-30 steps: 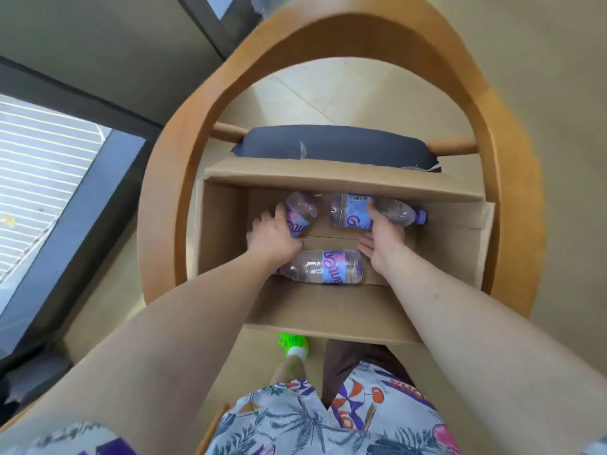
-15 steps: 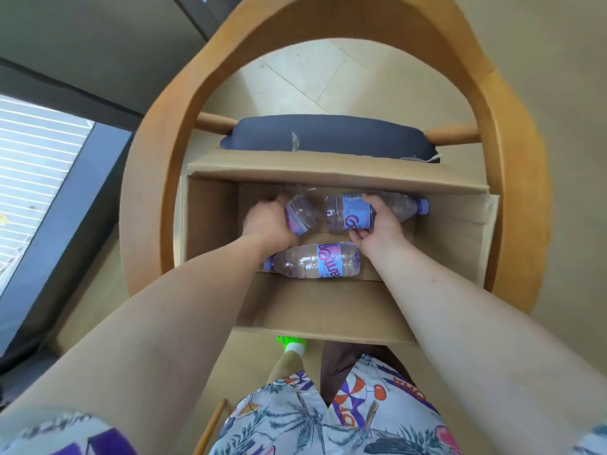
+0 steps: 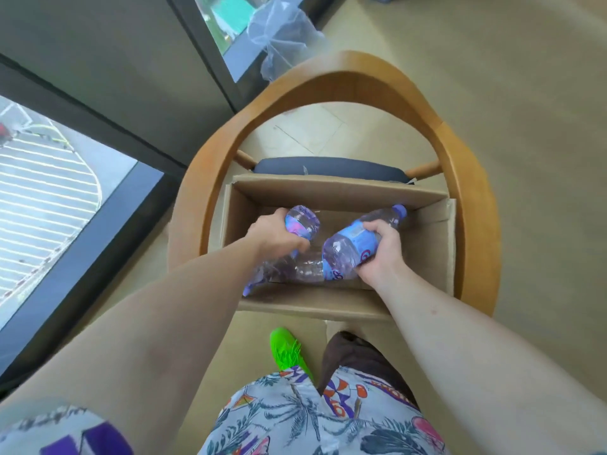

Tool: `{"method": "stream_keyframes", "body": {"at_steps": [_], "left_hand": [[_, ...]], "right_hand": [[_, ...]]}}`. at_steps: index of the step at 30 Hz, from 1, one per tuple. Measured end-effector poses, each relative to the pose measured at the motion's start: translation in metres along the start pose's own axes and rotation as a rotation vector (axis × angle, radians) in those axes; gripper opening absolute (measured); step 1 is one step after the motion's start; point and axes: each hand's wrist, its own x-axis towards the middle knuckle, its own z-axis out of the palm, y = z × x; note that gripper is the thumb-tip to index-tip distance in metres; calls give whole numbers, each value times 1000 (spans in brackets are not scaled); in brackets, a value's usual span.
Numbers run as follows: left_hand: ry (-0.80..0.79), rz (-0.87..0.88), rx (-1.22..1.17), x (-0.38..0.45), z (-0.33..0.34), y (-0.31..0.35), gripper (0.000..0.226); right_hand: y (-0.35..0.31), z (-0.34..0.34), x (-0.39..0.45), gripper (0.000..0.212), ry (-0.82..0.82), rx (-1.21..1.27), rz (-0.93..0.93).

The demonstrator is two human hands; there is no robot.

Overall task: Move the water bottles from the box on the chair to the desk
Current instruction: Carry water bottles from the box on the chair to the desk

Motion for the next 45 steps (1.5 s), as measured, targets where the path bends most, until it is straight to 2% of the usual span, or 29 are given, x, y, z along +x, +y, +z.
{"method": "stream_keyframes", "body": {"at_steps": [4, 7, 11, 14, 16, 19, 27, 32, 36, 40, 45], "left_hand": [[5, 25, -125, -42, -28, 4, 60], [88, 81, -192, -81, -49, 4, 62], [185, 167, -269, -144, -80, 0, 60], [308, 240, -361, -192, -106, -9, 55], [374, 220, -410, -225, -125, -18, 57], [475, 203, -432, -269, -151, -37, 73], [862, 90, -577, -369, -181, -102, 63], [1042, -40, -704, -429, -165, -148, 74], [1201, -203, -808, -477, -127, -183, 91], [1318, -383, -862, -536, -66, -211, 79], [1441, -639, -904, -617, 28, -240, 82]], "right_hand": [[13, 5, -47, 24, -94, -84, -71], [23, 10, -86, 31, -194, -194, -138], [36, 27, -145, 51, -274, -282, -195], [43, 52, -186, 42, -363, -379, -264], [48, 75, -212, 32, -424, -435, -291], [60, 111, -244, 25, -563, -501, -297], [105, 192, -312, 45, -885, -911, -399], [147, 212, -348, 32, -1091, -1045, -328], [195, 207, -372, 41, -1238, -1214, -269], [251, 182, -398, 54, -1379, -1405, -165], [325, 121, -441, 54, -1556, -1565, -32]]}}
